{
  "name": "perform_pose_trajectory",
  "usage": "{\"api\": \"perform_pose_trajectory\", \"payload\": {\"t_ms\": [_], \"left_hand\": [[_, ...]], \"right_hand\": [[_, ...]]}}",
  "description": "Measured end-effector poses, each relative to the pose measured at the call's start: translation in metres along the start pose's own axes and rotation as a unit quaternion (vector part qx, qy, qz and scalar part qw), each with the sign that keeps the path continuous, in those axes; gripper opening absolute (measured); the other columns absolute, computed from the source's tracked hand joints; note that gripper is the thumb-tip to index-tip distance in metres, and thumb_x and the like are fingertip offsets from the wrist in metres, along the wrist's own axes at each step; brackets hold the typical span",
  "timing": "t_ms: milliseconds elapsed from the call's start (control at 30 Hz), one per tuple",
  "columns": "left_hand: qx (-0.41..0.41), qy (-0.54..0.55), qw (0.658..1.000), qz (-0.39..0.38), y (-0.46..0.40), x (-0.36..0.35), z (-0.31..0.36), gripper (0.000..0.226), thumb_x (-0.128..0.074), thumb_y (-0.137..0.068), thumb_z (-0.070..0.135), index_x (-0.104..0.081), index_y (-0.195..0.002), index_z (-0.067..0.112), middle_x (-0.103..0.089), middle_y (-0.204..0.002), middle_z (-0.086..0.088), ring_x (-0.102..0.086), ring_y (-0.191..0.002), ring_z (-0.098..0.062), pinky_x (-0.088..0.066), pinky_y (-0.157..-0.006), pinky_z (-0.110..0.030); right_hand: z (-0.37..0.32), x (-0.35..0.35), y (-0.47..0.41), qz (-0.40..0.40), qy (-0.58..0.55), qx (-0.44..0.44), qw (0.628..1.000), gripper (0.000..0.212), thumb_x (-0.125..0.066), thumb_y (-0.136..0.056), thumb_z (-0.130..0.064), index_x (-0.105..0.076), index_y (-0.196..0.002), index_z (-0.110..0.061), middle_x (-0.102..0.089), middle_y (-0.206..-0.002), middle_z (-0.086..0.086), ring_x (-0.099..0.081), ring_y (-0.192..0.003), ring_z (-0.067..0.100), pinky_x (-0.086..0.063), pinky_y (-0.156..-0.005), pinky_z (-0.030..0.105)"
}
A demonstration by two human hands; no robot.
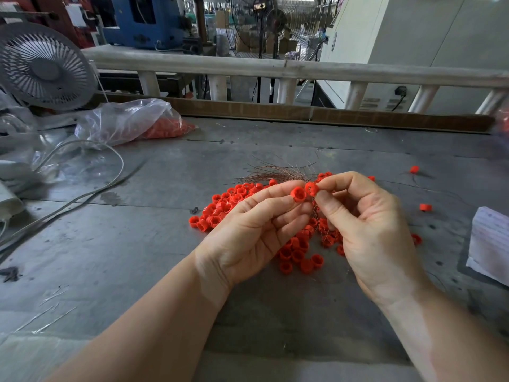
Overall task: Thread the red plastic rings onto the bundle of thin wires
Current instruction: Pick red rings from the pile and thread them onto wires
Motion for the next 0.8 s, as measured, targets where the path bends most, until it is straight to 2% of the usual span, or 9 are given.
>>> {"api": "perform_pose_trajectory", "payload": {"t_ms": [100,200,333,800], "left_hand": [[0.000,-0.001,1.000,0.000,0.000,0.000,0.000,0.021,-0.060,-0.068,0.006,-0.077,-0.080,0.012,-0.072,-0.076,-0.005,-0.070,-0.069,-0.010,-0.056,-0.063,-0.019],[0.000,-0.002,1.000,-0.002,0.000,0.000,0.000,0.021,-0.060,-0.068,0.006,-0.077,-0.079,0.012,-0.073,-0.077,-0.005,-0.070,-0.070,-0.010,-0.056,-0.063,-0.019],[0.000,-0.001,1.000,-0.004,0.000,0.000,0.000,0.021,-0.059,-0.069,0.005,-0.077,-0.079,0.013,-0.073,-0.078,-0.005,-0.070,-0.071,-0.010,-0.056,-0.064,-0.019],[0.001,-0.001,1.000,0.000,0.001,-0.001,0.000,0.021,-0.059,-0.069,0.005,-0.077,-0.077,0.013,-0.072,-0.076,-0.006,-0.070,-0.070,-0.010,-0.057,-0.063,-0.019]], "right_hand": [[-0.003,-0.001,0.001,0.009,0.028,0.014,0.999,0.008,-0.061,-0.080,-0.020,-0.065,-0.077,-0.027,-0.065,-0.070,-0.011,-0.056,-0.065,0.004,-0.046,-0.063,0.022],[-0.007,-0.002,0.002,0.008,0.053,0.038,0.998,0.012,-0.064,-0.083,-0.012,-0.063,-0.080,-0.024,-0.065,-0.071,-0.014,-0.057,-0.065,0.003,-0.044,-0.061,0.013],[-0.009,-0.002,0.002,0.008,0.061,0.047,0.997,0.018,-0.064,-0.084,-0.002,-0.063,-0.080,-0.020,-0.065,-0.071,-0.016,-0.057,-0.064,0.001,-0.042,-0.060,0.010],[-0.011,-0.002,0.002,0.016,0.088,0.056,0.994,0.017,-0.065,-0.084,-0.003,-0.064,-0.080,-0.019,-0.063,-0.069,-0.009,-0.057,-0.066,0.004,-0.040,-0.060,0.010]]}}
Point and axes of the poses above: each hand's wrist, its own y-axis away from the middle knuckle, its own x-axis out of the back of the hand, z = x × y, the point moved 2 cm from there along -y, towards the middle knuckle
